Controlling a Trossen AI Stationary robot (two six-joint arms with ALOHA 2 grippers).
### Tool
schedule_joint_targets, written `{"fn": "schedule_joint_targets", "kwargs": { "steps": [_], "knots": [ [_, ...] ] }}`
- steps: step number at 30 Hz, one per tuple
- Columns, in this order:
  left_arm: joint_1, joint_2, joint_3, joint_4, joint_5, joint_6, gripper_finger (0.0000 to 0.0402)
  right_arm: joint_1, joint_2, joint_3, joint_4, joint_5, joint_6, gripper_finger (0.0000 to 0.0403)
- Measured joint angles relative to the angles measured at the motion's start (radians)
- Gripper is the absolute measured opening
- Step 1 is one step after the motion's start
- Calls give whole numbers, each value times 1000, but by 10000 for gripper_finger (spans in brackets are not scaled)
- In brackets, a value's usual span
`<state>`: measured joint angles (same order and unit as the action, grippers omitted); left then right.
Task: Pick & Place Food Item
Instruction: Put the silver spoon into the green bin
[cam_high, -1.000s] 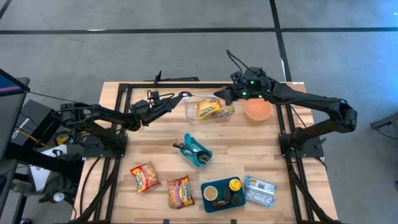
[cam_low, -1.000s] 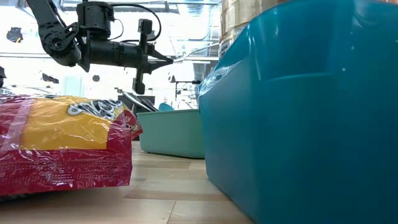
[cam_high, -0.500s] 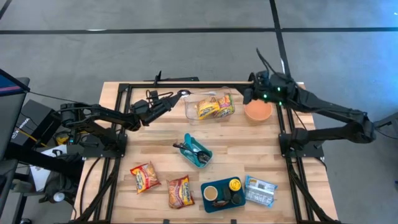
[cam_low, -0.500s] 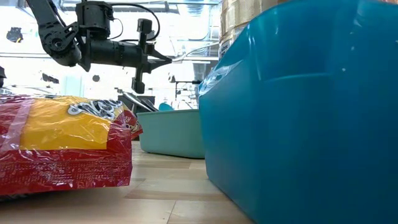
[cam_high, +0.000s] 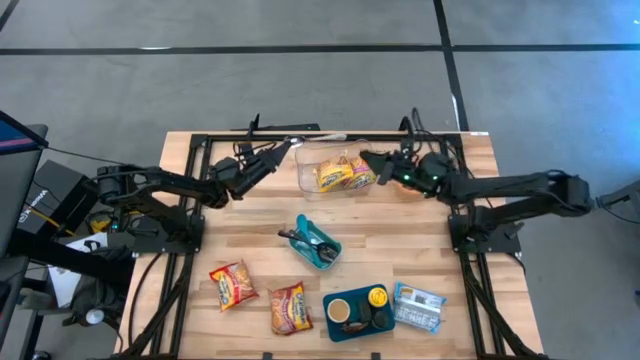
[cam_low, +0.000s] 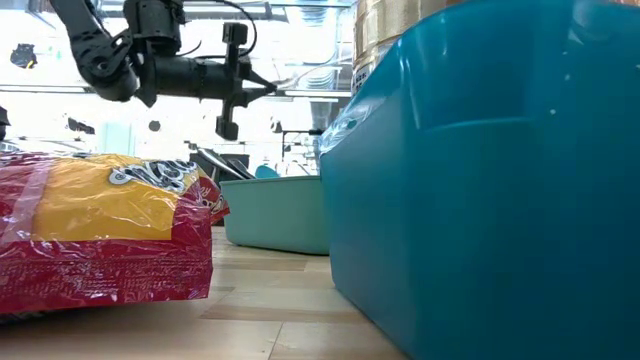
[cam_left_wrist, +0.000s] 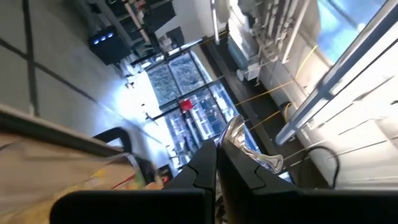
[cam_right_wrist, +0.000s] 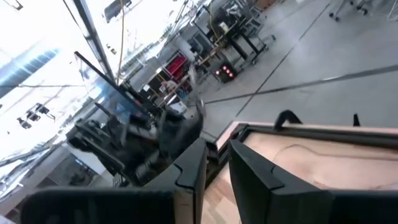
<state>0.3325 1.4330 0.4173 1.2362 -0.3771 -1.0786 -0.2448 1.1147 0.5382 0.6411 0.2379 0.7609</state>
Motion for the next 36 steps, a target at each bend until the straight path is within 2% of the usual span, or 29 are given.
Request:
{"fn": "schedule_joint_targets", "kwargs": {
  "steps": [4,10,18,24,36],
  "knots": [
    [-23,0,60,-58,-10,51,1,15,108,15,115,0,0,64],
    [-74,0,115,-111,-96,108,1,14,205,23,292,0,-6,64],
    [-115,0,147,-148,-175,110,1,16,261,24,357,-1,-9,64],
    [-132,0,173,-208,-176,110,1,18,298,24,408,-2,-9,64],
    [-158,1,172,-212,-176,110,2,22,299,24,417,-4,-9,64]
  ]
}}
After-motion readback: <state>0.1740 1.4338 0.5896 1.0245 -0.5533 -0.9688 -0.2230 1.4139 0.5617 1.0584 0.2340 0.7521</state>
